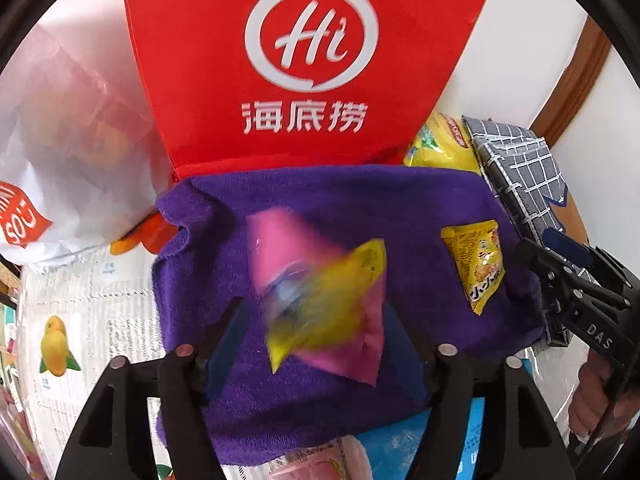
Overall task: Organize snacks
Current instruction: 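Carry pink-yellow bag onto purple towel with left tool while right tool carries yellow bag there, then withdraw both open tools from the towel back toward the snack pile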
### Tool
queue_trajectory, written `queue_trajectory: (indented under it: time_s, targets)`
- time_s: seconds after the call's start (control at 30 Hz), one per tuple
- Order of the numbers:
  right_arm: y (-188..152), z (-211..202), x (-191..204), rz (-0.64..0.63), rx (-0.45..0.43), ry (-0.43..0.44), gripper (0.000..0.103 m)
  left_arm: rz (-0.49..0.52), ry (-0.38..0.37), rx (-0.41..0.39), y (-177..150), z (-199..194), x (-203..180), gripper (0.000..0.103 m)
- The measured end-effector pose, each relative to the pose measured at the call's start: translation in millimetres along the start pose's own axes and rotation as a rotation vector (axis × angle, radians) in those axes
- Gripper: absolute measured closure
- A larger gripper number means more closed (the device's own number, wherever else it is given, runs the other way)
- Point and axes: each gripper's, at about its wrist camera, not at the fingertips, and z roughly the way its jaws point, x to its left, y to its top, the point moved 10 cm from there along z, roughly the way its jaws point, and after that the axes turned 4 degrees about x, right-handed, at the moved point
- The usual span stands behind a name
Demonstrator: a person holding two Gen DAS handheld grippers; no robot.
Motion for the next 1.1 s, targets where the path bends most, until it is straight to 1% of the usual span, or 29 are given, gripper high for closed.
queue_trajectory:
  time_s: [0.1,0.2,0.27,0.37,0.47,0.63,0.77,0.9,1.1]
  targets:
    - [-5.2,-15.2,-2.3,0.003,-0.013,-0.034,0.042,0.014,0.000,-0.021,0.3,-13.1,-5.6,0.030]
    - [-12.1,-34.4,-2.7,-0.012,-0.030,-0.064,0.041,0.023,-0.017,-0.036,-0.9,-26.3,-10.7,0.030]
    - [-17.5,-46.1,-2.4,-0.018,-0.036,-0.083,0.034,0.035,-0.020,-0.052,-1.3,-36.9,-15.1,0.030]
    - [-27.5,-62.0,-3.2,-0.017,-0.046,-0.101,0.033,0.052,-0.022,-0.074,-2.2,-51.9,-21.3,0.030]
    - [-39.9,-71.4,-4.5,0.007,-0.036,-0.102,0.033,0.063,-0.020,-0.104,-5.0,-70.0,-28.3,0.030]
    - [-60.5,-93.8,-5.9,0.010,-0.050,-0.135,0.033,0.074,-0.029,-0.156,-17.3,-101.4,-35.9,0.030]
    - [-73.0,-107.6,-3.8,0.021,-0.061,-0.134,0.033,0.079,-0.023,-0.170,-28.2,-116.6,-38.4,0.030]
    - [-88.6,-118.4,1.7,0.034,-0.051,-0.116,0.033,0.080,-0.018,-0.181,-42.4,-129.6,-38.0,0.030]
    - [-109.5,-131.4,13.0,0.011,-0.049,-0.105,0.033,0.071,-0.024,-0.177,-65.0,-139.8,-37.5,0.030]
